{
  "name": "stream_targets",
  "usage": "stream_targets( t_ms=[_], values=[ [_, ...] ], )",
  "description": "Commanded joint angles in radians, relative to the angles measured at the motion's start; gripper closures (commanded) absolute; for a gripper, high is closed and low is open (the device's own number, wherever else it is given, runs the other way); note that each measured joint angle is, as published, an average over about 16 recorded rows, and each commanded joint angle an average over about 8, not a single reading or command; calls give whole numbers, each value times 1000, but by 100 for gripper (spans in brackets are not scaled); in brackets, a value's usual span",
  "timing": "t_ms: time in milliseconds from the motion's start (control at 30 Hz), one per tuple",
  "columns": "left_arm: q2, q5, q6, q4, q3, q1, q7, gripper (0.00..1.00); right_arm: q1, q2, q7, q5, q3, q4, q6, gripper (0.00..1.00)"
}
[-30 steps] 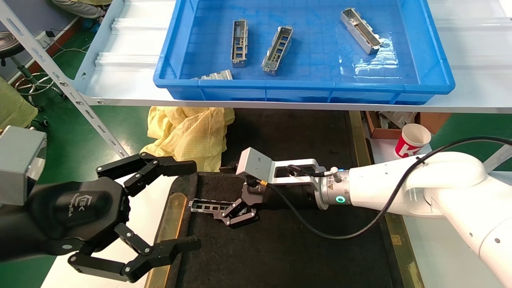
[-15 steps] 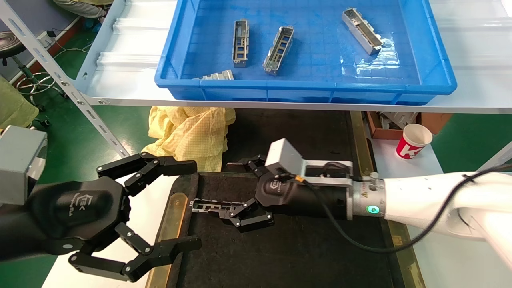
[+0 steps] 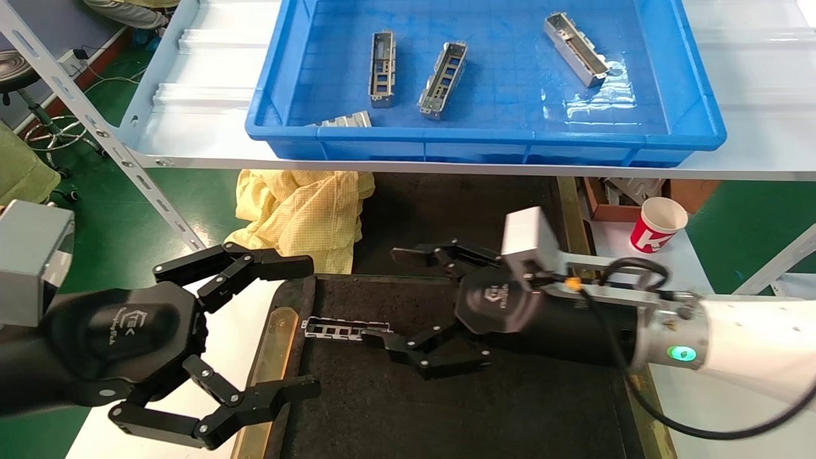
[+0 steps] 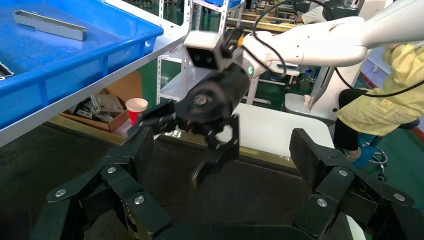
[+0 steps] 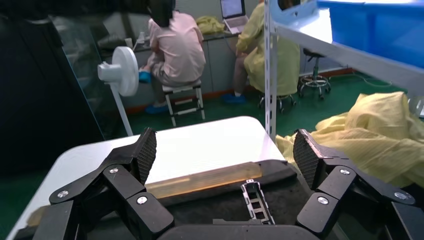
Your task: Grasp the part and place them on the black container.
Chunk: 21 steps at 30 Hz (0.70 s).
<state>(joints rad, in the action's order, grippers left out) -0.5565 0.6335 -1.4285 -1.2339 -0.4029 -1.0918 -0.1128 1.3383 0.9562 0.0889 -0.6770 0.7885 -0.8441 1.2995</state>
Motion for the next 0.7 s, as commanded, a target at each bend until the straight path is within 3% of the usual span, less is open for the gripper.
stream_targets(
  t_ms=[33, 700],
  values=[
    [0, 0, 0, 0, 0, 0, 0, 0, -17, -22, -18, -3, -33, -28, 13, 0],
    [0, 0, 0, 0, 0, 0, 0, 0, -189, -247, -198, -38, -365, -315, 141, 0]
  ],
)
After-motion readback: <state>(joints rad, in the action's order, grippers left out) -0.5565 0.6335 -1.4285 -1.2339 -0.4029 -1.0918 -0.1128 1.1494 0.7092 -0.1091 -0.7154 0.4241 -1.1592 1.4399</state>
